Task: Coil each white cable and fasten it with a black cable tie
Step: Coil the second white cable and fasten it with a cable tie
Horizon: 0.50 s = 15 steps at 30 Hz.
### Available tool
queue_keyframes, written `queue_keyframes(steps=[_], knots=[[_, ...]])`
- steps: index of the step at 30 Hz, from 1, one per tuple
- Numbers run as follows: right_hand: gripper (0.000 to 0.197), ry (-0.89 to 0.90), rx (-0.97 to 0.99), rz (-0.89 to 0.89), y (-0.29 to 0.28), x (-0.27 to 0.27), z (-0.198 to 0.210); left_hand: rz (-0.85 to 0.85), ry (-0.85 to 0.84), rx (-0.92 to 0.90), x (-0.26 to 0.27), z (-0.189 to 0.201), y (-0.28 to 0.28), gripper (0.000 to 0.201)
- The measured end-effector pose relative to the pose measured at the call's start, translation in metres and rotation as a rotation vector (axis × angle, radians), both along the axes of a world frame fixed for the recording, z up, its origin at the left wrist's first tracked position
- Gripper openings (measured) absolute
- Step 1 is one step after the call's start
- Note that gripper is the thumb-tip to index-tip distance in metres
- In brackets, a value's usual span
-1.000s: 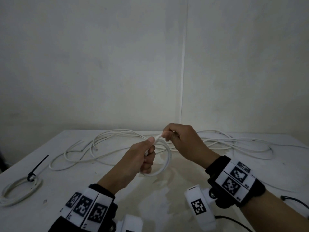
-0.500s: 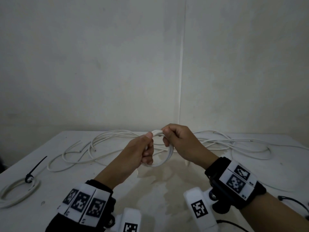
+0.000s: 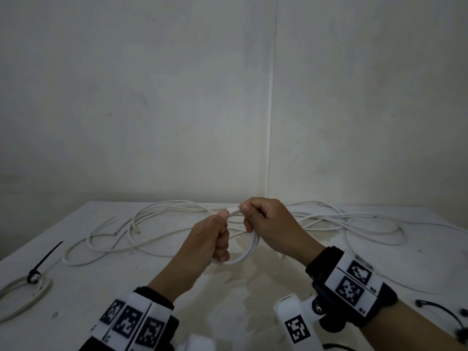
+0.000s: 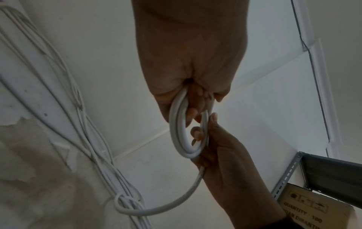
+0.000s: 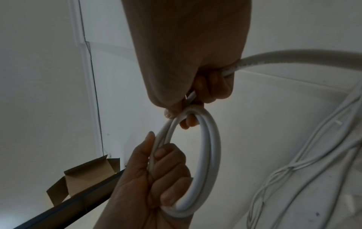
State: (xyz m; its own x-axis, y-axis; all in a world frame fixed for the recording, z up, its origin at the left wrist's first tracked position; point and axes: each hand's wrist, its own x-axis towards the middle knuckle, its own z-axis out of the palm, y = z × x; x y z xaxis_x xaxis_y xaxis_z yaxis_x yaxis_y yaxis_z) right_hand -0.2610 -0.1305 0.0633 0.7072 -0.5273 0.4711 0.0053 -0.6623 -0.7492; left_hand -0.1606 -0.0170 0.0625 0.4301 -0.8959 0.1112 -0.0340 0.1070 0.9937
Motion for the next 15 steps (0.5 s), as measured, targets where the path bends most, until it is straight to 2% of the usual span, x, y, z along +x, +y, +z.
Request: queue_keyframes(steps=[6, 9, 15], knots=[[0.033, -0.069, 0.034, 0.014, -0.001, -0.001, -0.004, 0.043, 0.153, -0.062, -0.002, -0.001, -0.008, 0.039], [0.027, -0.105, 0.011, -0.007, -0.007, -0.006, -0.01, 0.096, 0.3, -0.145, 0.005, 0.004, -0.009, 0.041], [0.016, -0.06, -0.046, -0.101, -0.032, -0.012, -0.03, 0.211, 0.419, -0.299, 0.034, 0.006, -0.001, 0.04]])
